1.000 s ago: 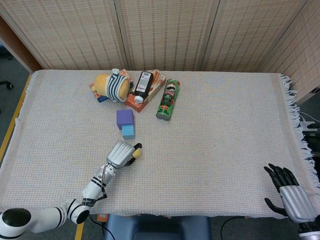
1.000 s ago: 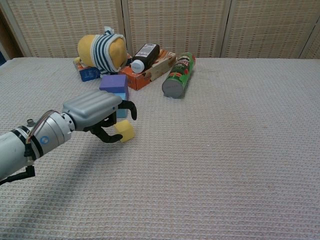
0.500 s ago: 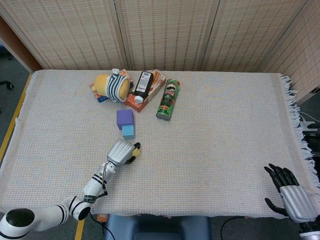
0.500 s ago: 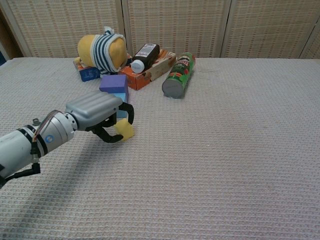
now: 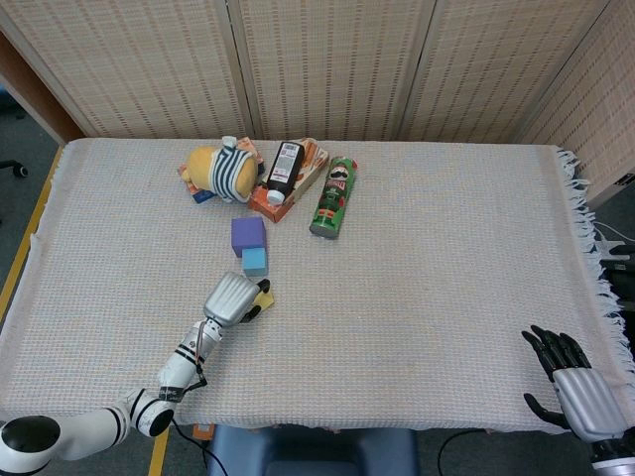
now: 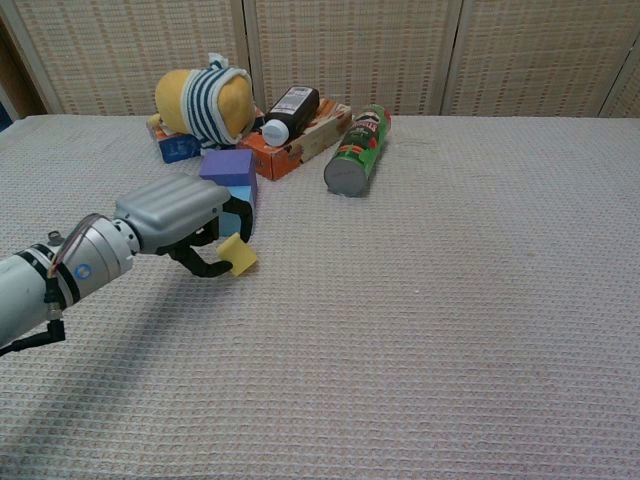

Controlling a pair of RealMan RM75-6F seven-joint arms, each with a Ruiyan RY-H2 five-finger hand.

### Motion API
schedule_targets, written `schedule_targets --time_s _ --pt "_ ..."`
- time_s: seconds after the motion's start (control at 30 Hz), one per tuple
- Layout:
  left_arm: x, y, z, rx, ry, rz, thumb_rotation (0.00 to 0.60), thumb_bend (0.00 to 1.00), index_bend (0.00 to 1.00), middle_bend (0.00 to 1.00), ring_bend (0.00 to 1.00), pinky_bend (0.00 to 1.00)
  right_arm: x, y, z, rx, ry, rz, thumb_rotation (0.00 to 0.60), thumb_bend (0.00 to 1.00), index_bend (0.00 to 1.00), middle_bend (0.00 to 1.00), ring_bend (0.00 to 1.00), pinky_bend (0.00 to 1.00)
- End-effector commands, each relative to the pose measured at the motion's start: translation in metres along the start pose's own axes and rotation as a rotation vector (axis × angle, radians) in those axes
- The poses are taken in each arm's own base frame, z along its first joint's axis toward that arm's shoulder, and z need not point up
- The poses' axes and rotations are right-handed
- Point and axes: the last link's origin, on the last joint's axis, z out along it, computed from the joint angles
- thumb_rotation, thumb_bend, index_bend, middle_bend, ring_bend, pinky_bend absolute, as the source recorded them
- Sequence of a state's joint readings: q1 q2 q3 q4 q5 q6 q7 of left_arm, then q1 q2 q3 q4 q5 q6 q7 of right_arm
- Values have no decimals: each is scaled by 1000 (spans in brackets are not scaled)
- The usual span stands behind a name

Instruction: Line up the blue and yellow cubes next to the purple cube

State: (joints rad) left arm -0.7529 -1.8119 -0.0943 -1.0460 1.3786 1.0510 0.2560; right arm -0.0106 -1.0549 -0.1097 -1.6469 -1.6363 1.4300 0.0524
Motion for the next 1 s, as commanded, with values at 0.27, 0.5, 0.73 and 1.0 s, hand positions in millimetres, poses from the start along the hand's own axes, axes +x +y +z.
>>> schedule_targets --time_s 0.27,0.5,0.73,1.0 --pt "1 -3 3 25 22 9 600 329 522 1000 1000 1000 0 0 -1 1 1 1 600 39 0 0 0 0" --pt "-1 -9 6 53 24 11 600 336 515 1000 1000 1000 1 0 -1 3 5 3 600 39 0 0 0 0" --pt "1 -12 6 67 33 -15 600 337 487 1000 1000 1000 1 0 -1 5 2 2 600 38 0 0 0 0" --pt "6 -10 -2 56 29 -45 600 337 448 1000 1000 1000 0 -1 -1 7 2 0 600 39 0 0 0 0"
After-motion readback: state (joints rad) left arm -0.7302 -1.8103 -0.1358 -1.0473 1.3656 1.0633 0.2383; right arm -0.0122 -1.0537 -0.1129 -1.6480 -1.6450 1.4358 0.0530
